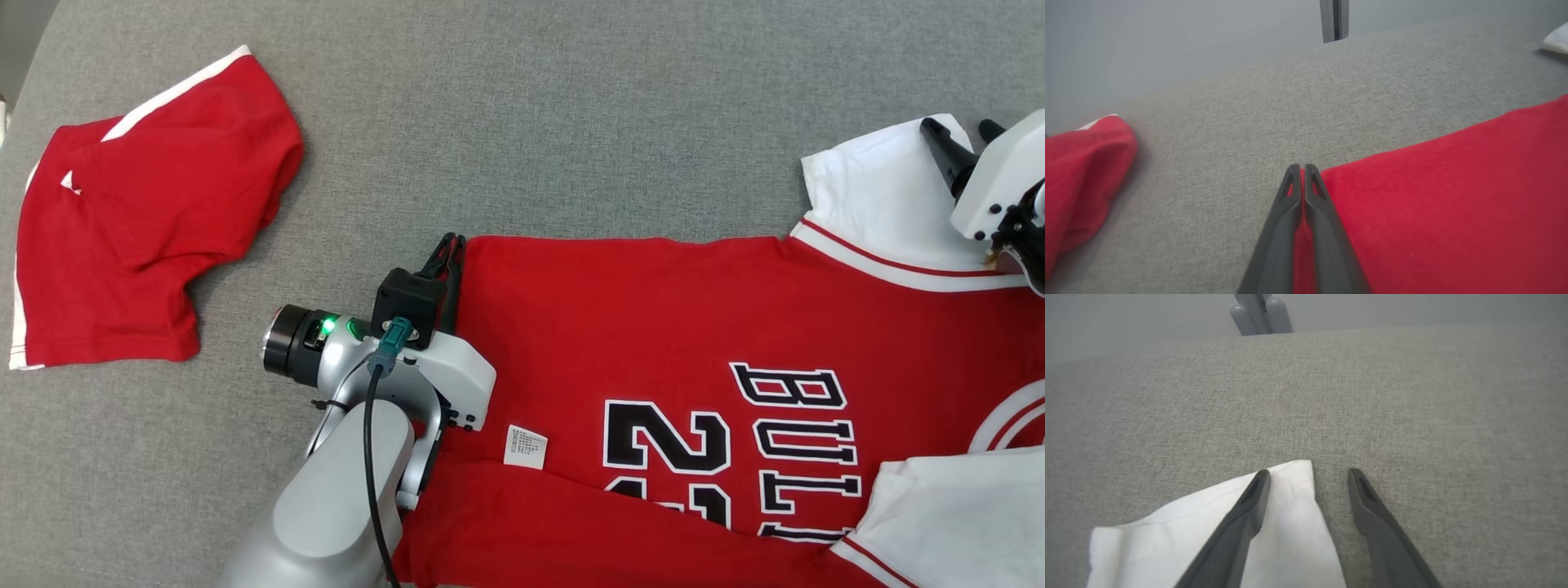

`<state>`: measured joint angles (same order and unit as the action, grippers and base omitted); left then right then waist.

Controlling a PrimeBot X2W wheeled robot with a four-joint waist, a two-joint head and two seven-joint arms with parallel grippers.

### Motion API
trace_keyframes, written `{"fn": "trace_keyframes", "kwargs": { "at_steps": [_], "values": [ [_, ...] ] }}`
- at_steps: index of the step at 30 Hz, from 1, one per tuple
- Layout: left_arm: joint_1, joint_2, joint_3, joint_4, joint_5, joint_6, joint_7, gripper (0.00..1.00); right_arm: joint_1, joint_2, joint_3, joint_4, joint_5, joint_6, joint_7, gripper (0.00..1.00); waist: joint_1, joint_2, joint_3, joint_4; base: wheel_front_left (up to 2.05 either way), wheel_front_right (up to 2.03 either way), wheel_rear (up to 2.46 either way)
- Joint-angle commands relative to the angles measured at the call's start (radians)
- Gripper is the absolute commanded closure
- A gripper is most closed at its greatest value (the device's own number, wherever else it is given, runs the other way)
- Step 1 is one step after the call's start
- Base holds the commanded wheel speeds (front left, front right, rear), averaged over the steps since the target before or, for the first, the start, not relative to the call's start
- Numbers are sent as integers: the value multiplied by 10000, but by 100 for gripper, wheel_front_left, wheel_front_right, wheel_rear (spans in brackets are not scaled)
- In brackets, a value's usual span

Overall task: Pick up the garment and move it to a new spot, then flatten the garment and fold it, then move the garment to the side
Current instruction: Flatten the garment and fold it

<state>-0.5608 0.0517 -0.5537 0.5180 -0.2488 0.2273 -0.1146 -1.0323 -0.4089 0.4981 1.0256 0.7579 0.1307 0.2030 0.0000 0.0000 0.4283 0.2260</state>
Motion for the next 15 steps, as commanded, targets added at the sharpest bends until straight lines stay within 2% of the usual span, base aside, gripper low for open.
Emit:
{"fn": "trace_keyframes", "kwargs": {
  "at_steps": [1,2,3,9,15],
  "values": [
    [-180,36,-36,-1,-115,70,-55,100,-125,-2,178,114,130,2,-60,75,0,0,27,19,0,0,0],
    [-205,31,-52,17,-130,87,-70,100,-158,-2,254,107,157,2,-118,96,0,0,30,20,0,0,0],
    [-227,30,-65,33,-165,96,-82,100,-187,-16,349,94,176,2,-154,100,0,0,29,20,0,0,0],
    [-288,27,-65,193,-277,130,-196,100,-276,-110,855,-75,330,2,-794,100,0,0,-10,-37,0,0,0],
    [-415,157,112,373,-438,192,-337,100,-345,-259,1335,-245,370,1,-1932,100,0,0,-159,-201,0,0,0]
  ]
}}
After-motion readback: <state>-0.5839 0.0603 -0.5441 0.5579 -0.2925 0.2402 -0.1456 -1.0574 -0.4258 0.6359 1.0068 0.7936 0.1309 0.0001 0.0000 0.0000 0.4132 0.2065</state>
